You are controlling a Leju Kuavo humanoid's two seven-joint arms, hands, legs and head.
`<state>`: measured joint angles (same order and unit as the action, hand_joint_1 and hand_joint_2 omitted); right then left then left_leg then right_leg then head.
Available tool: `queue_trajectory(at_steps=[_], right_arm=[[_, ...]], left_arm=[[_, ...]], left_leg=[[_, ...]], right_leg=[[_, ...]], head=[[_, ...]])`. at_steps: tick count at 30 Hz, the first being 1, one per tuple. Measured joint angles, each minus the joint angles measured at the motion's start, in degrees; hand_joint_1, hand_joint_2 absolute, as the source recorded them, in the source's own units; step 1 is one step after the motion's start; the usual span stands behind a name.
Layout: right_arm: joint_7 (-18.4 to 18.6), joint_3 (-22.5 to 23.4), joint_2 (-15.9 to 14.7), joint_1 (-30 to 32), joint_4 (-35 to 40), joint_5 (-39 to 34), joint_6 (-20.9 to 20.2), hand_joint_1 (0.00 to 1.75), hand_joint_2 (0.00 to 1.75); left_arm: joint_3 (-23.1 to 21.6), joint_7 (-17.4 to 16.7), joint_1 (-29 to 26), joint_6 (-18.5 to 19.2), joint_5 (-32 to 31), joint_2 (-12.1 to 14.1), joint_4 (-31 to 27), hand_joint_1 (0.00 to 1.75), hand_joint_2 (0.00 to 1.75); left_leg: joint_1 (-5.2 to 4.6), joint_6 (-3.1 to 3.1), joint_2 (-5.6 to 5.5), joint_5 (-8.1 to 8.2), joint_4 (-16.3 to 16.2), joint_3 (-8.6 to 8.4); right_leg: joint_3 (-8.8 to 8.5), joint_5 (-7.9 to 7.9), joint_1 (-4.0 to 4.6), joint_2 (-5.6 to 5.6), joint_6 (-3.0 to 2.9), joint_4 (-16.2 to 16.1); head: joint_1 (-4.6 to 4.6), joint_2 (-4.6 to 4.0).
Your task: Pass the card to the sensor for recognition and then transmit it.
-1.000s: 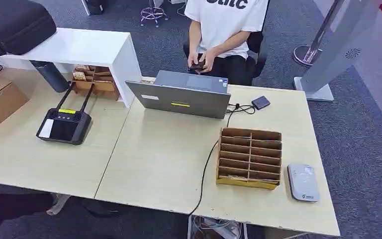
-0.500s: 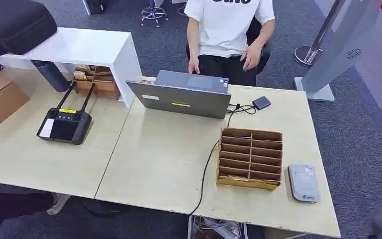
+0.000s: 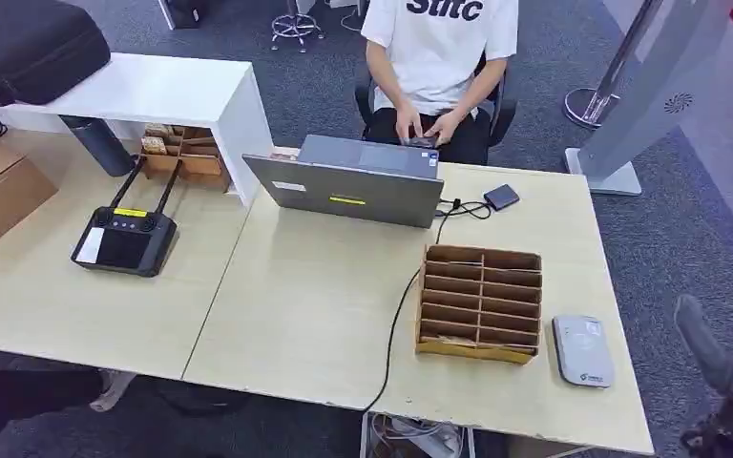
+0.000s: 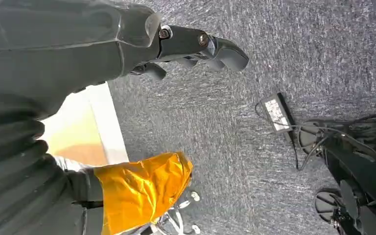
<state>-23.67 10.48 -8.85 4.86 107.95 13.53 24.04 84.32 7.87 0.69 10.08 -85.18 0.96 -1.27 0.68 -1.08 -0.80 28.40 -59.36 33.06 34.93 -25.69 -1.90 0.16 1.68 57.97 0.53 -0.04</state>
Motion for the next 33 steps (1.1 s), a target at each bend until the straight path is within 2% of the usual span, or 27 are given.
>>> queue_trajectory(at_steps=[4,7,10,13,16,19,28,33], right_arm=[[0.5,-2.9,-3.2,-0.7,-0.4,1.9,0.7,0.00,1.75],[3.2,-6.0,-5.6,-3.7,-1.5,10.2,0.6,0.00,1.75],[7.3,-11.4,-7.3,-10.6,-5.1,19.3,-1.2,0.00,1.75],[11.4,-18.9,-8.2,-21.5,-10.9,25.5,-4.2,0.00,1.75],[15.3,-27.6,-8.2,-33.4,-18.9,29.4,-7.9,0.00,1.75],[17.1,-33.3,-7.8,-41.8,-24.6,30.7,-9.1,0.00,1.75],[19.4,-39.8,-7.2,-48.3,-30.7,32.5,-9.7,0.00,1.75],[21.4,-43.0,-4.0,-55.3,-39.2,34.7,-11.7,0.00,1.75]], left_arm=[[-0.1,0.1,-0.3,0.1,0.0,0.0,0.0,0.00,1.75],[-0.7,0.1,-0.2,-0.2,-0.2,-0.1,0.0,0.00,1.75],[-1.7,0.2,0.6,-0.5,-0.4,-0.2,0.0,0.00,1.75],[-3.1,0.2,1.8,-0.8,-0.7,-0.5,0.0,0.00,1.75],[-5.0,0.2,3.1,-1.7,-0.7,-0.9,0.0,0.00,1.75],[-6.4,0.0,3.8,-1.9,-0.7,-1.1,0.0,0.00,1.75],[-8.4,-0.5,3.9,-2.1,-0.7,-1.5,0.0,0.00,1.75],[-10.4,-2.4,4.6,-2.0,-0.7,-1.6,0.0,0.00,1.75]], left_leg=[[0.02,-0.01,0.02,0.00,0.0,0.03],[0.02,-0.01,0.14,0.00,0.0,0.07],[0.02,-0.01,0.25,-0.01,0.0,0.04],[0.02,-0.02,0.32,-0.24,0.0,0.11],[0.02,-0.03,0.28,-0.54,0.0,0.18],[0.03,-0.04,0.06,-0.62,0.0,0.24],[0.02,-0.02,-0.01,-0.59,0.0,0.46],[0.02,-0.03,0.00,-0.61,0.0,0.44]], right_leg=[[-0.01,0.00,0.01,0.02,-0.01,0.0],[0.02,0.02,0.01,0.13,-0.03,0.0],[0.03,0.09,0.01,0.25,0.00,0.0],[0.10,0.34,0.00,0.33,-0.02,0.1],[0.24,0.57,0.01,0.32,-0.01,0.1],[0.28,0.60,0.03,0.14,0.02,0.1],[0.39,0.60,0.01,0.05,0.02,0.0],[0.41,0.61,0.01,0.05,0.02,0.0]], head=[[0.00,0.00],[0.00,0.00],[-0.02,0.00],[0.02,0.00],[-0.02,0.00],[0.00,0.00],[-0.02,0.00],[0.00,0.00]])
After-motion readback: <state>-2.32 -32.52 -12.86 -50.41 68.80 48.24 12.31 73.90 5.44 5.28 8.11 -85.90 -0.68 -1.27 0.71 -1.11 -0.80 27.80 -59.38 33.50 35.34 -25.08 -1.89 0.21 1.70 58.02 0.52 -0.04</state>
